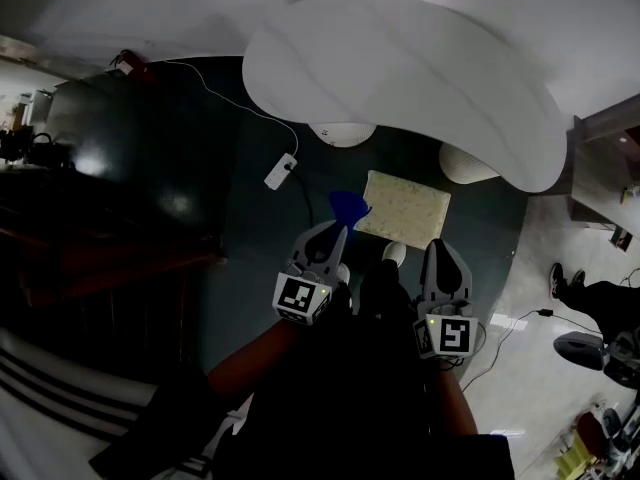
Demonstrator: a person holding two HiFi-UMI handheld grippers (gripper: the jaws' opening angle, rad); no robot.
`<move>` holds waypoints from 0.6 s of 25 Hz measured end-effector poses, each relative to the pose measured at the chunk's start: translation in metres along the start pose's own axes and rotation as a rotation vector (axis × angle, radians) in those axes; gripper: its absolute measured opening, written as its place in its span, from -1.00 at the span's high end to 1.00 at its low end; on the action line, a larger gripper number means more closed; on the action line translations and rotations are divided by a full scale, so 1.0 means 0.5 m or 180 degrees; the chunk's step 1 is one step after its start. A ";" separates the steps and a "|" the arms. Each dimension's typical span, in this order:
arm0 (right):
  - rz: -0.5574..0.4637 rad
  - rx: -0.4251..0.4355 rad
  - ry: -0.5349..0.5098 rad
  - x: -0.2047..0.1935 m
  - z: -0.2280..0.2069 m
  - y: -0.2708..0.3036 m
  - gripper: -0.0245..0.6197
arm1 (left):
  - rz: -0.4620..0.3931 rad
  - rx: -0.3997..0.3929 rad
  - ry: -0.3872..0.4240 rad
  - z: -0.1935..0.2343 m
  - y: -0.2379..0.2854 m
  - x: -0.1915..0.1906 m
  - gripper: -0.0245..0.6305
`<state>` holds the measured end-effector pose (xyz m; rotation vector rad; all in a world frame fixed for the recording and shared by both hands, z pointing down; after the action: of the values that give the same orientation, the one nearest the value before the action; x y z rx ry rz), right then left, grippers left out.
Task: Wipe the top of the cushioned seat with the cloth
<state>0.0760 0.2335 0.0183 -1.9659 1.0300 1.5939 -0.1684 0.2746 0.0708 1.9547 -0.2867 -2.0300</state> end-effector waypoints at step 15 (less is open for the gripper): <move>0.0496 0.0135 -0.0025 -0.222 -0.194 0.220 0.81 | 0.0419 0.0399 -0.0081 0.040 0.308 -0.198 0.82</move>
<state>0.0484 0.1259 0.1646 -1.8901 1.2301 1.6441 -0.1735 0.1648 0.2183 1.9275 -0.5458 -1.9971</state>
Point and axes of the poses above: the fingertips, and each gripper's own axes: y forward along the fingers, z to its left, x out of its top, the point moved 9 cm from there along -y, backward along the fingers, and after that the axes turned 14 degrees about x, right-handed, at the moved point
